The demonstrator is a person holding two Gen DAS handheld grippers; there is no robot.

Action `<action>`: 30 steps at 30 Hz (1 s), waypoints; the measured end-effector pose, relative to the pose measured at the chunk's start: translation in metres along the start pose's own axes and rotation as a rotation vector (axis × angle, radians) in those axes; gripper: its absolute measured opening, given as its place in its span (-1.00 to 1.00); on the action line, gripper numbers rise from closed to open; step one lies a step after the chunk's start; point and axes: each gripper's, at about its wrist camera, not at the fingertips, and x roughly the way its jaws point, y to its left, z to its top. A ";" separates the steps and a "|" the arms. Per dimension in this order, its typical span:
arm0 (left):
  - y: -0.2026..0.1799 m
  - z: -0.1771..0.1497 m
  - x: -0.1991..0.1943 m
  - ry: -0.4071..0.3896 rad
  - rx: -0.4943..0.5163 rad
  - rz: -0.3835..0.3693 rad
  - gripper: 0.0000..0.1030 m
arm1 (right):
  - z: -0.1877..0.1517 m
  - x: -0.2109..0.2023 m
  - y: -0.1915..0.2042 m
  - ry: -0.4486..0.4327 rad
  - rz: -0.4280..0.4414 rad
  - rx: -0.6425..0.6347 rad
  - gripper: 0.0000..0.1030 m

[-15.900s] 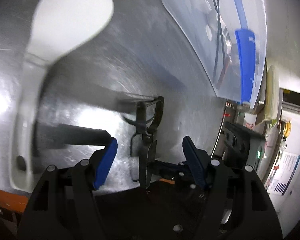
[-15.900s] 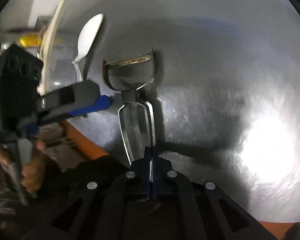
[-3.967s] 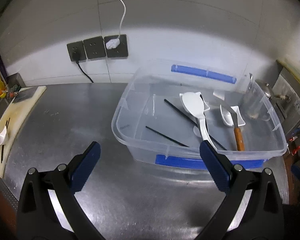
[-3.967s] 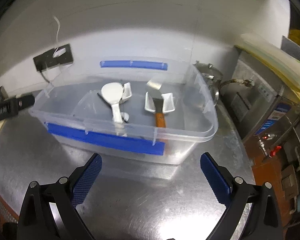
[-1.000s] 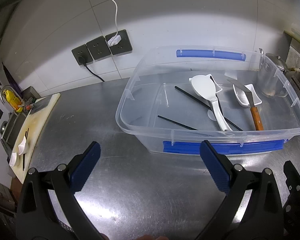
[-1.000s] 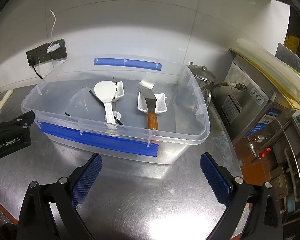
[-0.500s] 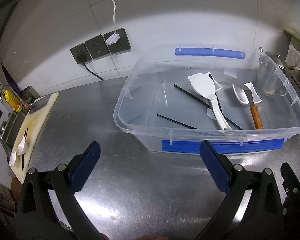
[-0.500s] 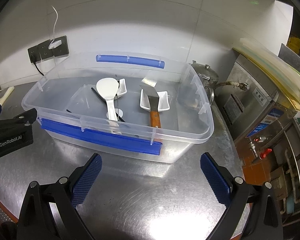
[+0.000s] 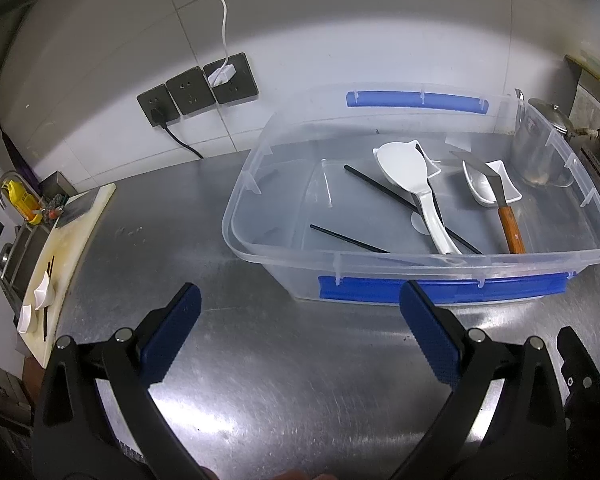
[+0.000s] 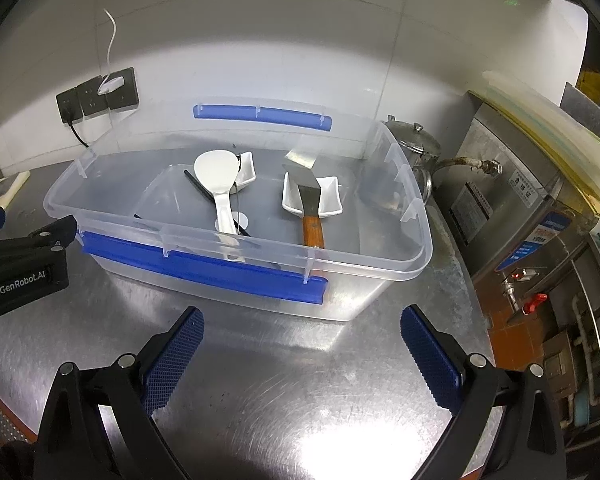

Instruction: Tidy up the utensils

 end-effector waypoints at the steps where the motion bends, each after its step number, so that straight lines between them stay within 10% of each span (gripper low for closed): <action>1: 0.000 0.000 0.000 0.001 0.000 -0.001 0.85 | 0.000 0.000 0.000 0.001 -0.001 -0.001 0.90; 30: -0.001 -0.001 0.003 0.010 0.006 -0.007 0.85 | 0.000 0.002 0.000 0.009 0.002 0.001 0.90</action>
